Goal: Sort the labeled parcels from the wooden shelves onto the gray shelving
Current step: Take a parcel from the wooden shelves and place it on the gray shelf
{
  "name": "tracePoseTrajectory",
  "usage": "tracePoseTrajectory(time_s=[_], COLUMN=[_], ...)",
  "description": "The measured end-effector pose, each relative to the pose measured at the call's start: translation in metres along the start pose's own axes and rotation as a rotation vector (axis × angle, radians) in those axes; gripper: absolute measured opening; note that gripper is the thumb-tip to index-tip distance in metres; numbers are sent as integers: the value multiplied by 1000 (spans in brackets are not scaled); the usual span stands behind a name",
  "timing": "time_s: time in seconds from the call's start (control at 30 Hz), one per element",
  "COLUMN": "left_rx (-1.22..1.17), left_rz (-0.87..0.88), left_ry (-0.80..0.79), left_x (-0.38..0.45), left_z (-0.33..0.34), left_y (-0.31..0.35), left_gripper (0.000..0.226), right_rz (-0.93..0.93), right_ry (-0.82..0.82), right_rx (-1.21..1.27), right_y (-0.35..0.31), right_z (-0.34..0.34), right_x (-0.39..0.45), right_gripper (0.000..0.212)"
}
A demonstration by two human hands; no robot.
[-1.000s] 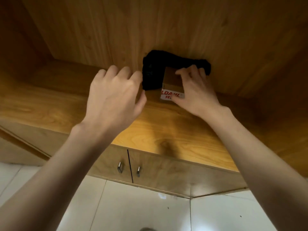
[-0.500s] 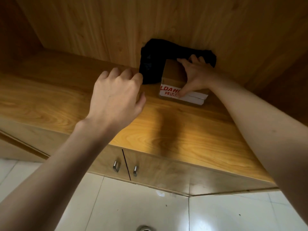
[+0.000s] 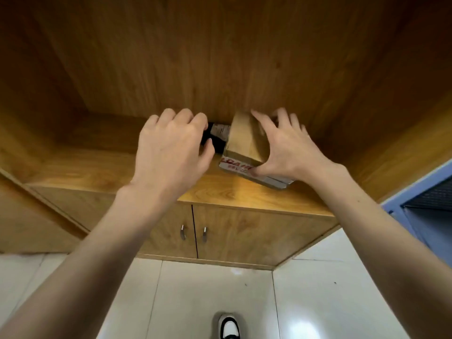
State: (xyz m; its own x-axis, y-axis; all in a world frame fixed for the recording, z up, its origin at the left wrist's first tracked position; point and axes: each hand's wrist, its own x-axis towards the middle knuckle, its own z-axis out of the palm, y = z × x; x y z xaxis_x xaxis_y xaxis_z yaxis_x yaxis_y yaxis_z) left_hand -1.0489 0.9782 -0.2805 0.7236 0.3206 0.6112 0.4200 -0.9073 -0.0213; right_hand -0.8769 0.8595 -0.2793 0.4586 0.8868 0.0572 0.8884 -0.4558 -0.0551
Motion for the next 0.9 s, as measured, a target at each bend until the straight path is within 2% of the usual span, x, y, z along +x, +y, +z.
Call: tracePoseTrajectory(time_s=[0.13, 0.23, 0.4, 0.5, 0.6, 0.77, 0.9], left_rx=[-109, -252, -678, -973, -1033, -1123, -1160], left_rz=[-53, -176, -345, -402, -347, -227, -159], left_ry=[-46, -133, -288, -553, -826, -903, -823], left_x=[-7, -2, 25, 44, 56, 64, 75], left_z=[-78, -126, -183, -205, -221, -239, -249], left_y=[15, 28, 46, 56, 70, 109, 146], left_gripper=[25, 33, 49, 88, 111, 104, 87], right_rz=[-20, -27, -73, -114, -161, -198, -159], right_ry=[53, 103, 344, 469, 545, 602, 607], right_rx=[15, 26, -72, -141, -233, -308, -318], right_y=[-23, -40, -53, -47, -34, -9, 8], right_z=[-46, -77, -126, -152, -173, -199, -213], right_x=[-67, -104, -150, -171, -196, -238, -261], right_gripper=[115, 113, 111, 111, 111, 112, 112])
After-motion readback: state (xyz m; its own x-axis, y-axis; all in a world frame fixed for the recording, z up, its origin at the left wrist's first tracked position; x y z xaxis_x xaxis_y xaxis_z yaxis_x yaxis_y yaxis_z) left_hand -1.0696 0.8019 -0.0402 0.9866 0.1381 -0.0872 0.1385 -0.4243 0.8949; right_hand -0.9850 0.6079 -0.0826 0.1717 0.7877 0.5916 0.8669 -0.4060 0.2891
